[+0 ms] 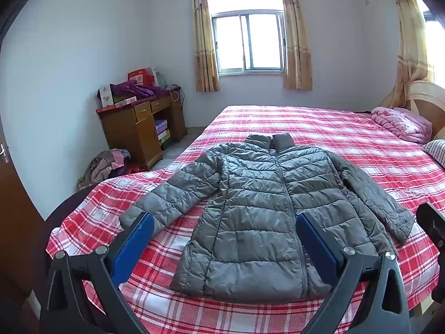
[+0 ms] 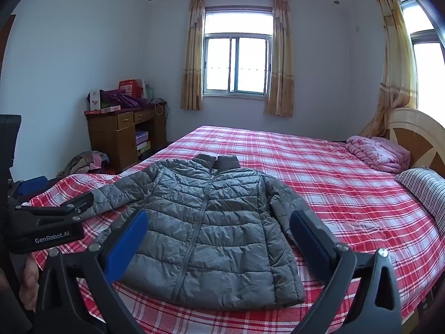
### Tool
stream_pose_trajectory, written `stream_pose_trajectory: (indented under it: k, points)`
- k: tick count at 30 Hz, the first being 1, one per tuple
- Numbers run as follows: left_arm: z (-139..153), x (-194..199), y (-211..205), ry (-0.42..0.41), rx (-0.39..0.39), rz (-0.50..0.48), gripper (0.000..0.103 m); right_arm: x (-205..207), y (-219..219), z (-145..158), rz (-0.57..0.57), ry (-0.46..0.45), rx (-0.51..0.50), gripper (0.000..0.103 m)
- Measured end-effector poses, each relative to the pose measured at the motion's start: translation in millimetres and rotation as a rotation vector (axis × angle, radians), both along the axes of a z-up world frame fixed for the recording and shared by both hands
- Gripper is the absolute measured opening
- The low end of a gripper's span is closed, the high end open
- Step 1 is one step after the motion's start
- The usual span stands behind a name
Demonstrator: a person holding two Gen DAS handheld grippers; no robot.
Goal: Fold large clothes
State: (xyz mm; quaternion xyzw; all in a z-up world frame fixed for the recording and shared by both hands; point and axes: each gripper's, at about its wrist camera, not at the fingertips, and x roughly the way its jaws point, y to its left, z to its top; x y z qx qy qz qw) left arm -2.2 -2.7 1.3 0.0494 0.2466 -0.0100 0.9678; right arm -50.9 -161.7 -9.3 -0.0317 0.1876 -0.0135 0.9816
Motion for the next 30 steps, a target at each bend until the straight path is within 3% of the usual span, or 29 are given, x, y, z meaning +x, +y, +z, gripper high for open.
stream_pose_trajectory:
  k: [1, 10, 30]
  points:
    - [-1.6, 1.1, -8.8, 0.007, 0.027, 0.002, 0.102, -0.3, 0.0, -0.1, 0.000, -0.010, -0.003, 0.103]
    - [6.2, -0.2, 3.8, -0.007, -0.025, 0.007, 0.102, -1.4, 1.3, 0.2, -0.001, -0.014, -0.009, 0.103]
    - [6.2, -2.5, 4.9, -0.028, -0.022, 0.015, 0.102, 4.4, 0.9, -6.9, -0.001, 0.014, 0.001, 0.103]
